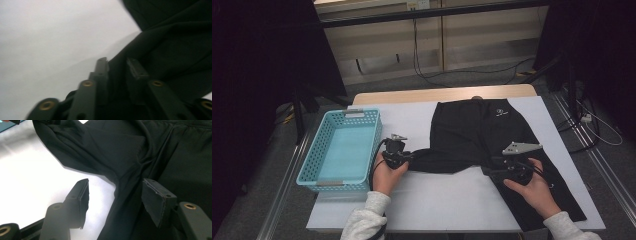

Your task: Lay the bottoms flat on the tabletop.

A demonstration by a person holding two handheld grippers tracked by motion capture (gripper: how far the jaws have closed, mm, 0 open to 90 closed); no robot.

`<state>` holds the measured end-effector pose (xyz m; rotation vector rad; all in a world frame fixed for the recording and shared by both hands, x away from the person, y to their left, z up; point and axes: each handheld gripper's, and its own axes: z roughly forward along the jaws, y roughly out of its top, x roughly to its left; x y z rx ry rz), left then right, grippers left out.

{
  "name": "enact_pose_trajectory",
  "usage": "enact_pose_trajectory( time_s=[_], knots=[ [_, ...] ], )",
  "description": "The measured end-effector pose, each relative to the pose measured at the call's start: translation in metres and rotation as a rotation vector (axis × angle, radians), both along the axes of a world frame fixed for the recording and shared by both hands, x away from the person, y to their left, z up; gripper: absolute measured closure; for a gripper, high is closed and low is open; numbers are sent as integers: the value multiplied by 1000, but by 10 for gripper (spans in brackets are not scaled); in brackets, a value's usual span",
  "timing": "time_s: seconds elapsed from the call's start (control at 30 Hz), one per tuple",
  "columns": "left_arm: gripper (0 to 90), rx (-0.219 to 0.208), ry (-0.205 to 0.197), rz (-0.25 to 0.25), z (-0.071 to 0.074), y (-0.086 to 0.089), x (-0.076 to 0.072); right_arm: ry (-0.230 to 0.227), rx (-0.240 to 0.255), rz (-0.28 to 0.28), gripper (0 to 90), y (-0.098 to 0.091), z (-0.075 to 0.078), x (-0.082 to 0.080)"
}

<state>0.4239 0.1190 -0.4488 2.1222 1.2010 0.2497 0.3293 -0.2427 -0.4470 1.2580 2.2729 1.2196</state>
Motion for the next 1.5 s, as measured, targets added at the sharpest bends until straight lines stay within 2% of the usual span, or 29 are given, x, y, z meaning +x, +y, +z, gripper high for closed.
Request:
enact_pose_trajectory(
  time_s=[0.07,0.13,0.2,0.43,0.7,0.8,0.87,1.07,1.13,1.17,1.2,1.23,1.27,1.3,1.33,1.37,1.43,1.5],
  knots=[
    [835,-9,18,-8,1,-1,0,-2,1,1,398,0,1,-1],
    [862,-37,26,-7,5,-2,-1,-3,4,1,398,-1,0,-2],
    [869,-64,24,-12,10,-3,-3,0,11,3,398,-2,0,-1],
    [874,-168,25,-84,28,-13,-14,-16,10,15,397,0,3,-3],
    [874,-212,45,-172,33,-27,-28,-27,2,34,395,4,4,-2],
    [874,-217,47,-201,33,-32,-35,-24,-5,47,393,8,3,0],
    [874,-238,55,-233,33,-37,-41,-28,-13,59,392,12,3,2],
    [864,-243,44,-312,36,-52,-54,-27,-20,80,391,18,3,5],
    [808,-249,37,-322,36,-56,-55,-24,-25,81,391,19,2,6],
    [748,-248,31,-316,36,-56,-54,-23,-25,82,391,19,2,6],
    [652,-240,15,-302,37,-55,-53,-22,-25,83,391,19,2,7],
    [622,-234,7,-295,38,-53,-52,-23,-27,82,391,19,2,7],
    [592,-242,2,-281,38,-50,-50,-25,-26,83,390,19,2,7],
    [519,-246,-14,-254,39,-48,-47,-26,-25,84,391,19,2,6],
    [398,-233,-38,-225,40,-45,-45,-27,-24,81,390,19,2,7],
    [342,-209,-56,-204,40,-42,-42,-26,-23,78,390,19,2,7],
    [337,-188,-72,-185,38,-37,-38,-25,-23,76,390,19,2,7],
    [254,-163,-89,-147,35,-33,-34,-23,-29,81,396,20,2,7]
  ],
)
